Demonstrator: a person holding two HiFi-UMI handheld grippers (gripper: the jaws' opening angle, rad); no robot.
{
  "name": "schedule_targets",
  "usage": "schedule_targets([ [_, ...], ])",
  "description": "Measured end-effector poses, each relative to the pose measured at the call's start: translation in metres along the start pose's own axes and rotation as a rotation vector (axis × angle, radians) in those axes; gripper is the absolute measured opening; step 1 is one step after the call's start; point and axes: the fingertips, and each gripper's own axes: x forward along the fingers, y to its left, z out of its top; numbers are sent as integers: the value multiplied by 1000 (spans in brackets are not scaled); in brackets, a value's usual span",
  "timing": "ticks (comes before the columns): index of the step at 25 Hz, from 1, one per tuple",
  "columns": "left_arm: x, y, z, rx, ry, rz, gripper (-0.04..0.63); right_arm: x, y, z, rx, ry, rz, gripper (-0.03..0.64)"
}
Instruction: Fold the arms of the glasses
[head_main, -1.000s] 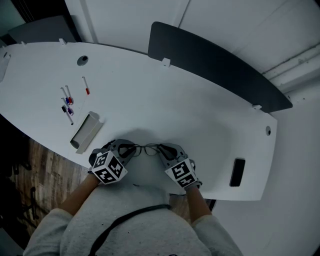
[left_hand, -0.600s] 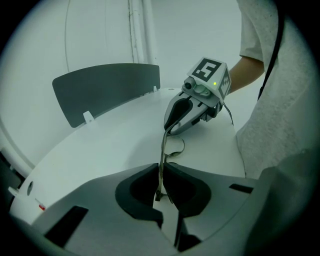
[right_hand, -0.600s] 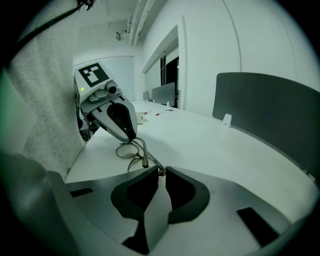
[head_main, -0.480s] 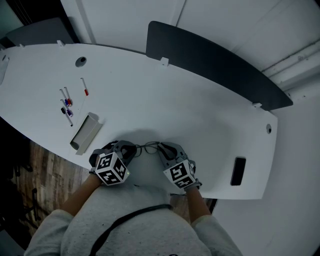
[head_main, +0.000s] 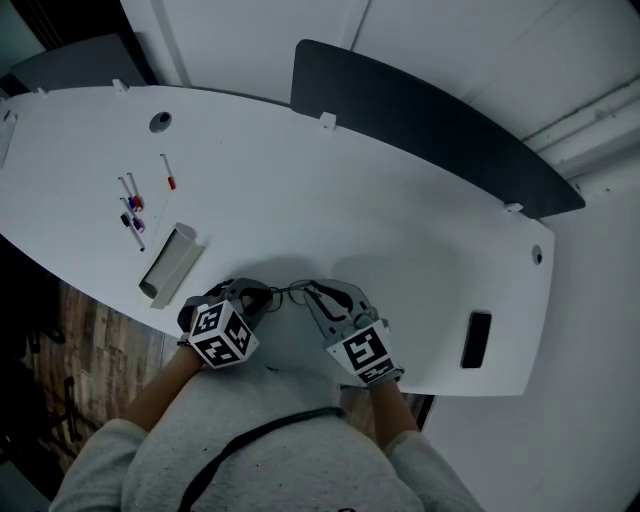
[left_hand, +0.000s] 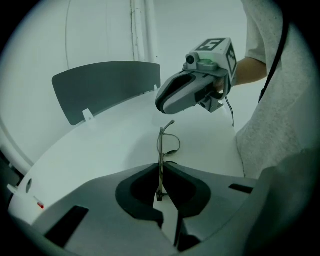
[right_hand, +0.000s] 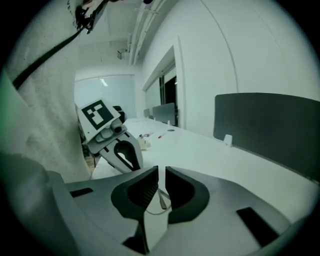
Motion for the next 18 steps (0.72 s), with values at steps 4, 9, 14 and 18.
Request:
schedule_targets([
  [4,0,0,1,-4,-4,1,32,17,15,-14,-96,139,8,40],
  [9,1,-1,1,7,-14,3,34,22,9,-24,-26,165,-4,25],
  [14,0,2,1,55,-37,57,34,25,8,-33,22,183,-5,25],
  [18,-1,3,1,86,-54,83,39,27,6,-37,1,193,-19,25],
])
